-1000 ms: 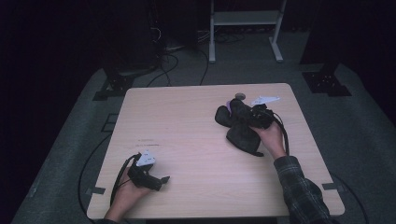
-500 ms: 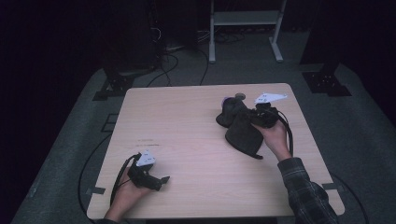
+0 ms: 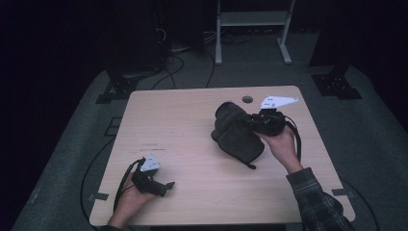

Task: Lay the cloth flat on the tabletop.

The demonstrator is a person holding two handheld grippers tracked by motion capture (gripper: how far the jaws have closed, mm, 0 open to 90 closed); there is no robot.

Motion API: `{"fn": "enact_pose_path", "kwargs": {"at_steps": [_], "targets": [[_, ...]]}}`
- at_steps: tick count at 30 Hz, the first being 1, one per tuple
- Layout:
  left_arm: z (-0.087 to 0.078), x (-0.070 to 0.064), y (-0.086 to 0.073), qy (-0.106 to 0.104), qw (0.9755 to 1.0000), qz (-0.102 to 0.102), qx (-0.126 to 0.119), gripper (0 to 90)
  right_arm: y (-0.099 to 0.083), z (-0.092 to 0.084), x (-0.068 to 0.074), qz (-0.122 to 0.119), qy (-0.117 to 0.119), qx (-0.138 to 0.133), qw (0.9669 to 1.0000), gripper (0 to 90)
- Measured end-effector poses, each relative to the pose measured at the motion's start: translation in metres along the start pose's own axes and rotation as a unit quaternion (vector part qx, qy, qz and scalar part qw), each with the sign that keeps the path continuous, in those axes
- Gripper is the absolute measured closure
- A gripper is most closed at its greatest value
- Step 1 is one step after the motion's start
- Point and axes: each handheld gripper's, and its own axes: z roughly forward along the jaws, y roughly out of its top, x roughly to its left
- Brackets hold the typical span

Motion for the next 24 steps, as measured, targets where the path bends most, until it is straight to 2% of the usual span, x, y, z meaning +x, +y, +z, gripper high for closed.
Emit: {"fn": "enact_pose_path", "kwargs": {"at_steps": [1, 2, 3, 4, 5, 6, 7, 8, 9, 12, 13, 14, 15, 16, 19, 21, 24], "targets": [[0.0, 0.0, 0.0, 0.0, 1.0, 0.0, 0.0, 0.0, 0.0, 0.0, 0.0, 0.0, 0.0, 0.0, 1.0, 79.7], [0.0, 0.0, 0.0, 0.0, 1.0, 0.0, 0.0, 0.0, 0.004, 0.0, 0.009, -0.005, 0.013, -0.002, 0.9999, 79.7], [0.0, 0.0, 0.0, 0.0, 1.0, 0.0, 0.0, 0.0, 0.004, 0.0, 0.009, -0.005, 0.013, -0.002, 0.9999, 79.7], [0.0, 0.0, 0.0, 0.0, 1.0, 0.0, 0.001, 0.0, 0.009, 0.0, 0.02, -0.013, 0.028, -0.006, 0.9995, 79.7], [0.0, 0.0, 0.0, 0.0, 1.0, 0.0, 0.001, 0.0, 0.009, 0.0, 0.02, -0.013, 0.028, -0.006, 0.9995, 79.7], [0.0, 0.0, 0.0, 0.0, 1.0, -0.001, 0.0, 0.0, 0.013, -0.001, 0.031, -0.017, 0.043, -0.01, 0.9989, 79.7], [0.0, 0.0, 0.0, 0.0, 1.0, -0.001, 0.0, 0.0, 0.013, -0.001, 0.031, -0.017, 0.043, -0.01, 0.9989, 79.7], [0.0, 0.0, 0.0, 0.0, 1.0, -0.001, 0.0, 0.0, 0.014, -0.001, 0.035, -0.019, 0.053, -0.013, 0.9983, 79.7], [0.0, 0.0, 0.0, 0.0, 1.0, -0.001, 0.0, 0.0, 0.018, -0.002, 0.044, -0.021, 0.07, -0.019, 0.9971, 79.7], [0.0, 0.0, 0.0, 0.0, 1.0, -0.001, 0.0, 0.0, 0.021, -0.003, 0.056, -0.02, 0.101, -0.027, 0.9943, 79.7], [0.0, 0.0, 0.0, 0.0, 1.0, -0.001, 0.0, 0.0, 0.021, -0.003, 0.056, -0.02, 0.101, -0.027, 0.9943, 79.7], [0.0, 0.0, 0.0, 0.0, 1.0, -0.001, 0.0, 0.0, 0.023, -0.003, 0.063, -0.022, 0.119, -0.031, 0.9921, 79.6], [0.0, 0.0, 0.0, 0.0, 1.0, -0.001, 0.0, 0.0, 0.023, -0.003, 0.063, -0.022, 0.119, -0.031, 0.9921, 79.6], [0.0, 0.0, 0.0, 0.0, 1.0, 0.0, 0.0, 0.0, 0.023, -0.001, 0.069, -0.033, 0.119, -0.027, 0.9921, 79.6], [0.0, 0.0, 0.0, -0.001, 1.0, 0.0, 0.0, 0.0, 0.022, 0.001, 0.069, -0.037, 0.113, -0.02, 0.9928, 79.6], [0.0, 0.0, 0.0, -0.001, 1.0, 0.0, 0.0, 0.0, 0.017, 0.006, 0.067, -0.034, 0.105, -0.012, 0.9938, 79.5], [-0.001, 0.0, 0.0, -0.001, 1.0, 0.001, 0.002, 0.0, 0.006, 0.013, 0.054, -0.029, 0.081, 0.006, 0.9963, 79.4]]}}
